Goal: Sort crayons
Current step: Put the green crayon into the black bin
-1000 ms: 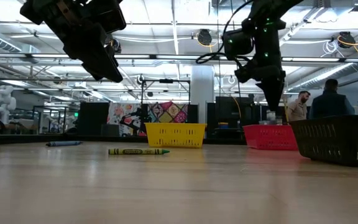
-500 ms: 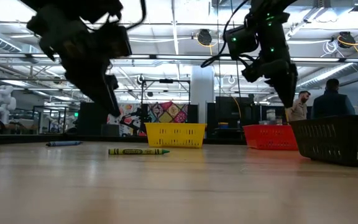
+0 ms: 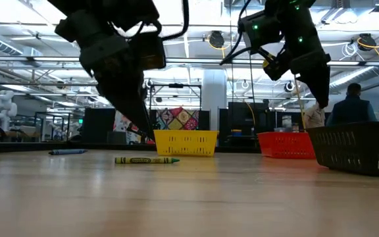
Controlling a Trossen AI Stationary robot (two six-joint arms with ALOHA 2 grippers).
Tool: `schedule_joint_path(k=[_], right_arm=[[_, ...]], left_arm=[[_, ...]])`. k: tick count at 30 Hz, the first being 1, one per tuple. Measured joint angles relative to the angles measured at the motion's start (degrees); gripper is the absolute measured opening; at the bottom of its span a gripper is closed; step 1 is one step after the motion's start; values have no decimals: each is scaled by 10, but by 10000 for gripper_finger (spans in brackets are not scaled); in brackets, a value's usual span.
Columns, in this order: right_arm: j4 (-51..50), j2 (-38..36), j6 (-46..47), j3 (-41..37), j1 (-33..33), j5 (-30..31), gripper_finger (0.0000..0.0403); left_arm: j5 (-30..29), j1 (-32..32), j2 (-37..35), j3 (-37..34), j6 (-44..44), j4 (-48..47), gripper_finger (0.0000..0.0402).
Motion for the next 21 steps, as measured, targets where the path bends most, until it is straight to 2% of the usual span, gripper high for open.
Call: schedule_joint_path(k=[10,21], right_arm=[[3,0,-1,0,35,0,141],[5,0,-2,0,36,1,141]], left_arm=[[-17,1,42,0,-25,-1,113],[-20,1,88,2,-31,3,113]])
